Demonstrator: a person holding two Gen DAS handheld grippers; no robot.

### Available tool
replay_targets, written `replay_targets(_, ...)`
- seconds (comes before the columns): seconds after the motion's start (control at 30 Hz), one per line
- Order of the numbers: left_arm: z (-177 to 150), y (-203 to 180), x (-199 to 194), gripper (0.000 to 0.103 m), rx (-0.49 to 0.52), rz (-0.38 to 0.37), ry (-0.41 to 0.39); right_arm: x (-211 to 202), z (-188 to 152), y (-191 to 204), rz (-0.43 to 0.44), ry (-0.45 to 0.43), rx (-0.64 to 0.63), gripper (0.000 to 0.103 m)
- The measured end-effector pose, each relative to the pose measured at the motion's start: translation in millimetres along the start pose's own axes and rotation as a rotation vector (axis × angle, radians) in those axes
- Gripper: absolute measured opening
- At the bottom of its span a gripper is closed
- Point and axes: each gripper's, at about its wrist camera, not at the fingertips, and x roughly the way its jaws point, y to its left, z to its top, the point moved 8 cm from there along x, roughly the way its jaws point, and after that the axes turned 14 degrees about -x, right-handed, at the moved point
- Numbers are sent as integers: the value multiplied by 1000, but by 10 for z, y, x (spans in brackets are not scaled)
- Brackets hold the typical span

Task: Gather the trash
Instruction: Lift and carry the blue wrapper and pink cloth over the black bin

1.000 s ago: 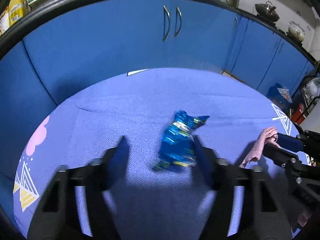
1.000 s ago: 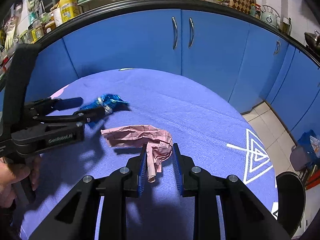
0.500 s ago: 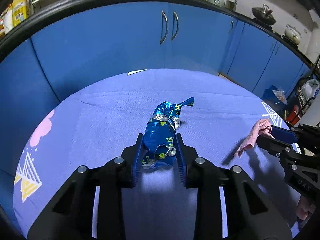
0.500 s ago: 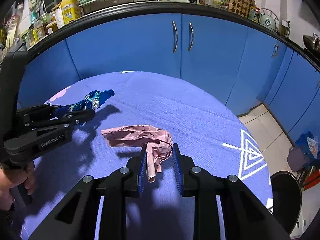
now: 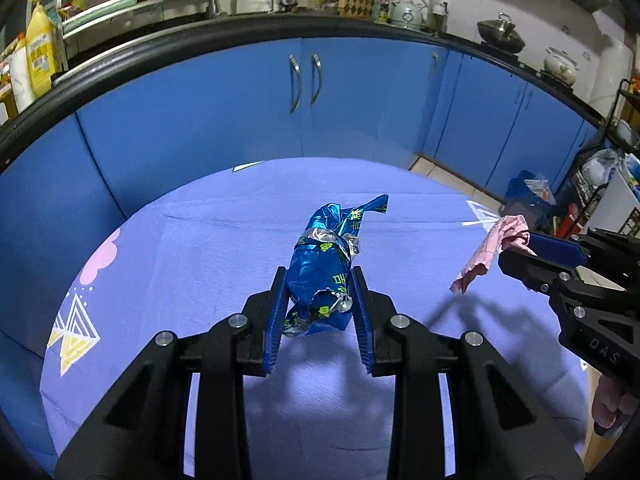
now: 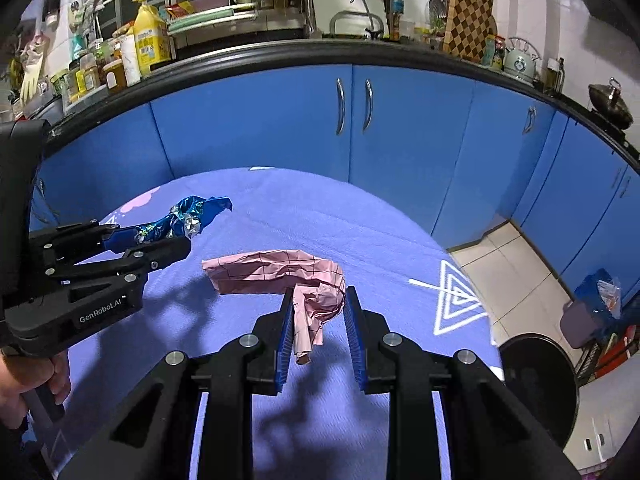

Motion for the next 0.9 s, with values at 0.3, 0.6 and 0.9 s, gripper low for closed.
replay_targets(0.3, -11, -438, -254, 32, 44, -27, -28, -483, -142, -231, -55, -50, 25, 24)
replay_targets(0.6, -42, -1151, -232, 32, 122, -71, -27, -753, -493, -828, -164, -50, 99, 24)
replay_targets(0.9, -93, -2076, 36, 32, 217, -134, 6, -827, -1009, -1637, -277, -12, 216, 26)
